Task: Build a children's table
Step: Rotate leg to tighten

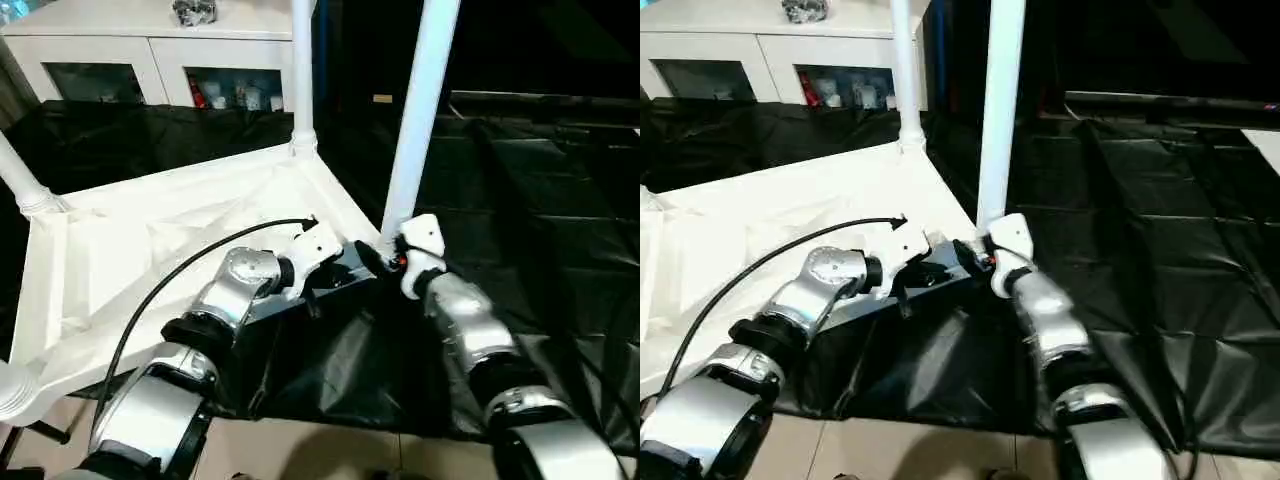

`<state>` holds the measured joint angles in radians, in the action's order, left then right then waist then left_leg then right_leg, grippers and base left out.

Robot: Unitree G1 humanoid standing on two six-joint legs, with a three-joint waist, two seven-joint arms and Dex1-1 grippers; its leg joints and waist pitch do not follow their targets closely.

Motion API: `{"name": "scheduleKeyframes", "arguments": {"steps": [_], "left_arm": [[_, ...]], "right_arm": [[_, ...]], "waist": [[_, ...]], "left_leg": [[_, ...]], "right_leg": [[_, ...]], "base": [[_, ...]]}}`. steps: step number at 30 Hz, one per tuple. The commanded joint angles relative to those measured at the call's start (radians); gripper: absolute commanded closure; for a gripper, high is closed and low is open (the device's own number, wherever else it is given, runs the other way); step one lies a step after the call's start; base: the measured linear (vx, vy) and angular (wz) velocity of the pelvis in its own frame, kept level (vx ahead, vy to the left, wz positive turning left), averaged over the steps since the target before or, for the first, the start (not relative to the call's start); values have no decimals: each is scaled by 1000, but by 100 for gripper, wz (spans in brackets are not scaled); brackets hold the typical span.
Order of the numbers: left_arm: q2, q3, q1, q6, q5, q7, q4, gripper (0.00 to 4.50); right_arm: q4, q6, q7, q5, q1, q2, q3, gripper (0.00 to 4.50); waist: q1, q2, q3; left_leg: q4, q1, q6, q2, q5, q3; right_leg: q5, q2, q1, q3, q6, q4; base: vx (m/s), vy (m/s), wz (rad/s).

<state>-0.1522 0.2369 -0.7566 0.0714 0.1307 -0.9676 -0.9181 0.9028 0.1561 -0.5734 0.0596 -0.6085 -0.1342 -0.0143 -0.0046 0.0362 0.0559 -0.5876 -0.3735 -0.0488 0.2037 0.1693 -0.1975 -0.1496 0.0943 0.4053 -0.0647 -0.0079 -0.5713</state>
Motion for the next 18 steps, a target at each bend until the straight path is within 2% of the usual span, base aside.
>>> {"name": "scheduleKeyframes", "arguments": {"steps": [1, 4, 6, 8, 10, 11, 13, 18], "left_arm": [[-11, 34, 5, 47, -5, -93, -3, 450], [-53, 33, 2, 65, -9, -153, -8, 450], [-87, 28, 1, 83, -18, -208, -10, 450], [-94, 25, 1, 86, -22, -219, -12, 450], [-104, 13, 3, 81, -39, -255, -14, 450], [-110, 13, 5, 82, -43, -272, -13, 450], [-117, 15, 7, 84, -50, -299, -12, 450], [-140, 27, 12, 99, -60, -368, -13, 450]], "right_arm": [[-48, 0, -154, 11, 6, -15, -54, 39], [-88, 3, -308, 18, 34, -60, -91, 39], [-135, -32, -462, 50, 60, -101, -118, 39], [-144, -33, -493, 52, 66, -113, -127, 66], [-145, -39, -544, 57, 69, -133, -135, 74], [-141, -36, -562, 57, 67, -141, -138, 79], [-138, -35, -582, 59, 63, -146, -136, 104], [-148, -39, -624, 69, 58, -156, -131, 130]], "waist": [[2, -7, -73], [19, -6, -75], [27, -7, -76], [34, -7, -76], [39, -7, -73], [40, -10, -72], [39, -7, -69], [40, -7, -69]], "left_leg": [[74, 12, 63, 21, 366, 13], [68, 9, 87, 24, 294, 5], [66, 7, 101, 25, 262, 5], [65, 8, 106, 27, 243, 4], [68, 12, 88, 29, 261, 4], [70, 13, 82, 29, 266, 4], [73, 15, 63, 30, 304, 6], [75, 17, 50, 30, 323, 7]], "right_leg": [[-286, 41, -40, 29, -238, 67], [-219, 42, -46, 29, -266, 55], [-192, 42, -50, 28, -272, 50], [-179, 42, -51, 28, -277, 48], [-222, 42, -47, 29, -278, 51], [-235, 42, -47, 28, -276, 53], [-279, 41, -43, 29, -267, 56], [-305, 43, -42, 31, -259, 58]], "base": [[0, 0, 0], [0, 0, 0], [0, 0, 0], [0, 0, 0], [0, 0, 0], [0, 0, 0], [0, 0, 0], [0, 0, 0]]}}
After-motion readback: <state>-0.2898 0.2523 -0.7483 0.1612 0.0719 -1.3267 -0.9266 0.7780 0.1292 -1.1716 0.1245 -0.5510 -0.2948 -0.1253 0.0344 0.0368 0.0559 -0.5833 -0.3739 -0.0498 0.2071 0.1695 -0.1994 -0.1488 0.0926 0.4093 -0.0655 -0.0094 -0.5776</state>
